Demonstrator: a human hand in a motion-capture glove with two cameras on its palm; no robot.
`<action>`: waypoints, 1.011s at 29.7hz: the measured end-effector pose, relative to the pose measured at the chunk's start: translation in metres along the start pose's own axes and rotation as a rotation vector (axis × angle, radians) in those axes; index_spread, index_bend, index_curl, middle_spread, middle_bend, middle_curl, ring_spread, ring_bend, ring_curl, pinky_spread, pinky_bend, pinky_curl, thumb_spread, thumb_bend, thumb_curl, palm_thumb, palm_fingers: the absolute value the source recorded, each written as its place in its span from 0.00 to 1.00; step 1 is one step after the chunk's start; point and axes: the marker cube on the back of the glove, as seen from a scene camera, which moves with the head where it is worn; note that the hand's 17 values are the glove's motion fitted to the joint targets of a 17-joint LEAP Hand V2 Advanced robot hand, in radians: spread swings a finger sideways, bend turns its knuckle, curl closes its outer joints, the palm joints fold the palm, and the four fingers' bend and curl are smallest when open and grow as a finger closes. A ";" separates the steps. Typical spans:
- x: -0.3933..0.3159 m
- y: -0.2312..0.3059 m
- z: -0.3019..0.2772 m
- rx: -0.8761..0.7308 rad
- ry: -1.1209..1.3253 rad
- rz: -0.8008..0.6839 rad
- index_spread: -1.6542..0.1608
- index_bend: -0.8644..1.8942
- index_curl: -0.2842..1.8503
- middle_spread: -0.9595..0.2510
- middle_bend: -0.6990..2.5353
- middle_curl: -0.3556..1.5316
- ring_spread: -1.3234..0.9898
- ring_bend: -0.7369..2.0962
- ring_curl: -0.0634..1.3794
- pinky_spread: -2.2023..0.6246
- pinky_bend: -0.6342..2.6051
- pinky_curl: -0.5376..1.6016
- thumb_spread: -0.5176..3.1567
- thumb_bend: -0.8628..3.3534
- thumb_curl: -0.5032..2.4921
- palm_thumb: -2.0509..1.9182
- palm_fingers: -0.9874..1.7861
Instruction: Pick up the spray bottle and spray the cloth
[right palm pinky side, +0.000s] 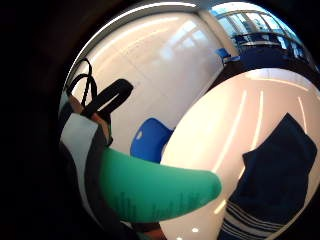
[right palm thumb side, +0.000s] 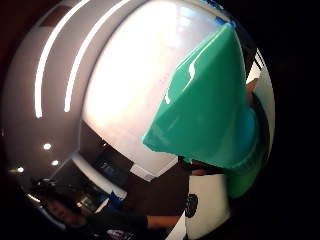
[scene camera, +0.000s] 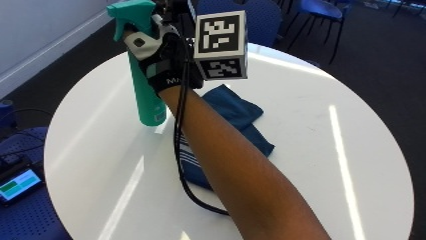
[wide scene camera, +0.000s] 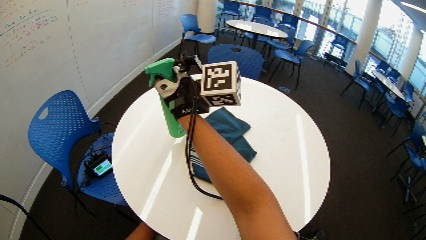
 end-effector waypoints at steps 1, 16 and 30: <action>0.002 -0.002 0.001 0.008 -0.006 0.008 0.76 0.41 0.38 0.66 0.34 0.44 0.50 0.45 0.35 0.71 0.32 0.43 0.24 0.20 0.43 0.75 0.83; 0.063 -0.046 0.001 0.097 0.089 0.107 0.76 0.41 0.38 0.66 0.34 0.45 0.50 0.44 0.35 0.72 0.32 0.43 0.25 0.20 0.43 0.75 0.82; 0.080 -0.065 0.010 0.096 0.084 0.174 0.75 0.40 0.38 0.65 0.33 0.44 0.49 0.44 0.35 0.71 0.32 0.43 0.26 0.20 0.43 0.75 0.82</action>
